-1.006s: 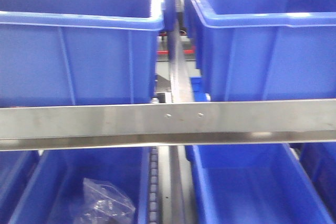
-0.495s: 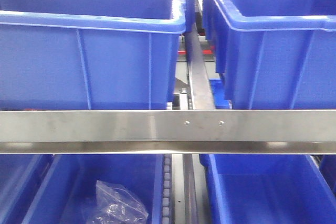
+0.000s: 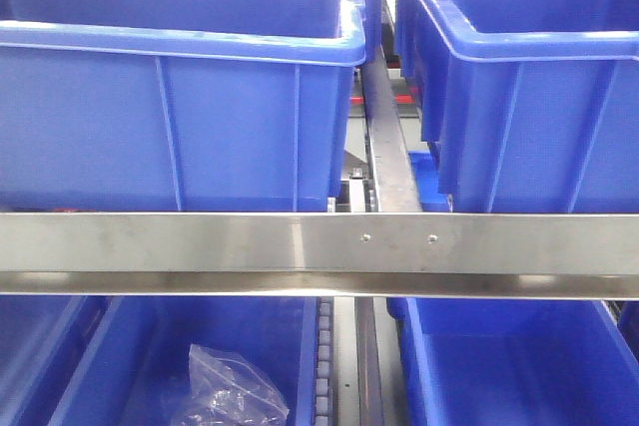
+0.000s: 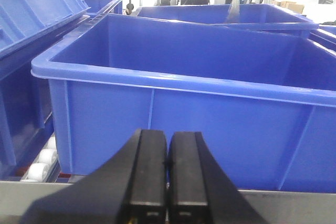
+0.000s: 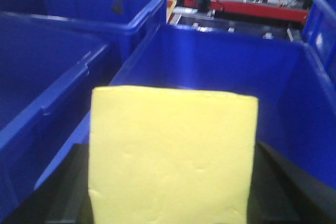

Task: Place yellow foam block on left shelf second layer
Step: 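Lower the held cube into a blue bin with the right gripper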

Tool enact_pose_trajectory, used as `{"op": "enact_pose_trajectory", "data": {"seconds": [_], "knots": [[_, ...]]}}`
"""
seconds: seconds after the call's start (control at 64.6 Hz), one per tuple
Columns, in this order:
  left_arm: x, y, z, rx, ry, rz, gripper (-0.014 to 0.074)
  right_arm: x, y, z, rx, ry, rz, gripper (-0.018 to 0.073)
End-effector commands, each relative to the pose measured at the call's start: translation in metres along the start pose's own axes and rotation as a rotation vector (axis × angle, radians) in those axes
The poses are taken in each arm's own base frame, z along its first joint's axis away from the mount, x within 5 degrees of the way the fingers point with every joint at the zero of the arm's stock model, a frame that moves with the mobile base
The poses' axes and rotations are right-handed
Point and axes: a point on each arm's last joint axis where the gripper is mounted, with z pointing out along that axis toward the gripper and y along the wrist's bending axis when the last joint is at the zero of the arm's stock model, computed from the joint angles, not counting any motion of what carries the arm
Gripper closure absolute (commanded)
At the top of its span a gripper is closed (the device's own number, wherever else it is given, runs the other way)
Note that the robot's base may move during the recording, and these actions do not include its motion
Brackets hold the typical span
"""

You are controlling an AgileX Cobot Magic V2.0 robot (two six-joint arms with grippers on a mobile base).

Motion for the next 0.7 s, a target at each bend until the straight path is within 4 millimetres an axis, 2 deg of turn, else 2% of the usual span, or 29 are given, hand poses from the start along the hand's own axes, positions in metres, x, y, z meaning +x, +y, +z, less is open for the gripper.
{"op": "enact_pose_trajectory", "data": {"seconds": [0.0,0.124,0.263,0.356,0.511,0.681], "knots": [[0.000,-0.001,-0.001,0.022,-0.077,-0.009,0.0460,-0.015,-0.005,0.027,0.033,-0.161,0.060,0.0167],[0.000,-0.001,-0.001,0.022,-0.077,-0.009,0.0460,-0.011,-0.025,0.066,0.139,-0.135,0.199,0.0167],[0.000,-0.001,-0.001,0.022,-0.077,-0.009,0.0460,-0.008,-0.043,0.106,0.194,-0.055,0.210,0.0167],[0.000,-0.001,-0.001,0.022,-0.077,-0.009,0.0460,-0.001,-0.046,0.126,0.191,0.018,0.216,0.0164],[0.000,-0.001,-0.001,0.022,-0.077,-0.009,0.0460,0.007,-0.047,0.143,0.188,0.073,0.220,0.0130],[0.000,-0.001,-0.001,0.022,-0.077,-0.009,0.0460,0.008,-0.047,0.145,0.187,0.082,0.221,-0.0090]]}}
